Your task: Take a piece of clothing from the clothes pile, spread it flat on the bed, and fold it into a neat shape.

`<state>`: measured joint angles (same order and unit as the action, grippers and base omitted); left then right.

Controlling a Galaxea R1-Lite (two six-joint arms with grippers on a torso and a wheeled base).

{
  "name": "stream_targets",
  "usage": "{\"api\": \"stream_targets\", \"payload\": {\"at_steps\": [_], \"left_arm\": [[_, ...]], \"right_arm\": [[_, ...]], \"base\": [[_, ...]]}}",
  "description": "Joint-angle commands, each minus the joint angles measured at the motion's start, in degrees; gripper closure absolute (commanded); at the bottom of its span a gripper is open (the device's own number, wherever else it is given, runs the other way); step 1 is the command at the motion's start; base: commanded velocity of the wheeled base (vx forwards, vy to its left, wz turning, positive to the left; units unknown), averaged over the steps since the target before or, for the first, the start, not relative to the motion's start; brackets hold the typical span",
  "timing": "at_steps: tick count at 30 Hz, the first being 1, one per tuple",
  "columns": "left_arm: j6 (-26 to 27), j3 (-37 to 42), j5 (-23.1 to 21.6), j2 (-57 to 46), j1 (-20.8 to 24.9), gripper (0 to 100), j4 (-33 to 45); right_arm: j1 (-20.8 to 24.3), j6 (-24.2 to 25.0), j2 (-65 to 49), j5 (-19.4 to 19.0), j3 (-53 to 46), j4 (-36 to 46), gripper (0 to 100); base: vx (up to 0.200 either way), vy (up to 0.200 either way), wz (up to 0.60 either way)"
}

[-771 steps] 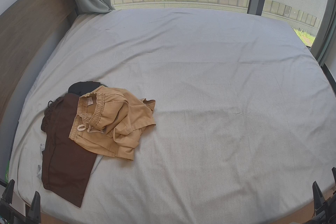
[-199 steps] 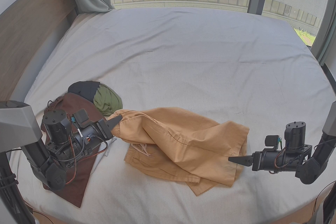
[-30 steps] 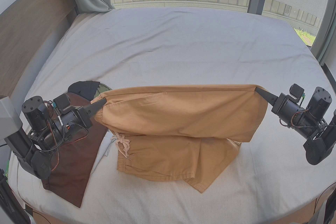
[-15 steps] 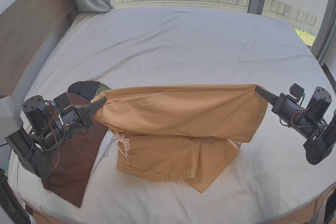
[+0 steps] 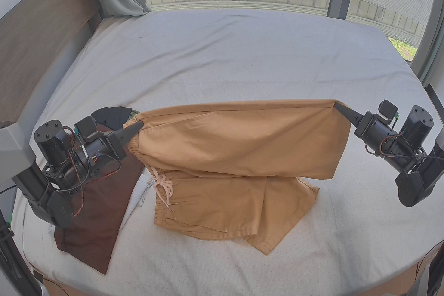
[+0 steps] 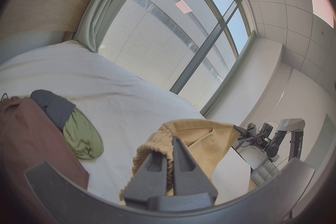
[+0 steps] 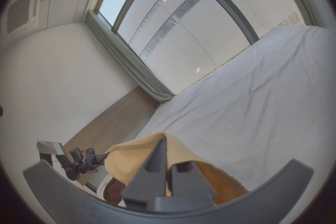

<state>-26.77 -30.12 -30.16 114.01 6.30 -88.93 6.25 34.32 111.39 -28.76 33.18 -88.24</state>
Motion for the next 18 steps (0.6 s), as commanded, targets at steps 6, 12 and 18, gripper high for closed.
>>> {"api": "stream_targets", "payload": {"at_steps": [6,12,18], "left_arm": [[-0.4,-9.1,5.3,7.8,0.1,100,0.0],[-0.5,-12.6,5.7,11.7,0.2,100,0.0],[-1.2,-16.5,6.1,14.7,0.2,100,0.0]], "right_arm": [[0.3,-0.1,6.7,0.0,7.9,0.0,100],[0.3,-0.1,10.7,0.0,11.6,0.0,100],[0.0,-0.1,13.9,0.0,16.7,0.0,100]], "base": [[0.0,0.0,0.0],[0.0,0.0,0.0],[0.0,0.0,0.0]]}}
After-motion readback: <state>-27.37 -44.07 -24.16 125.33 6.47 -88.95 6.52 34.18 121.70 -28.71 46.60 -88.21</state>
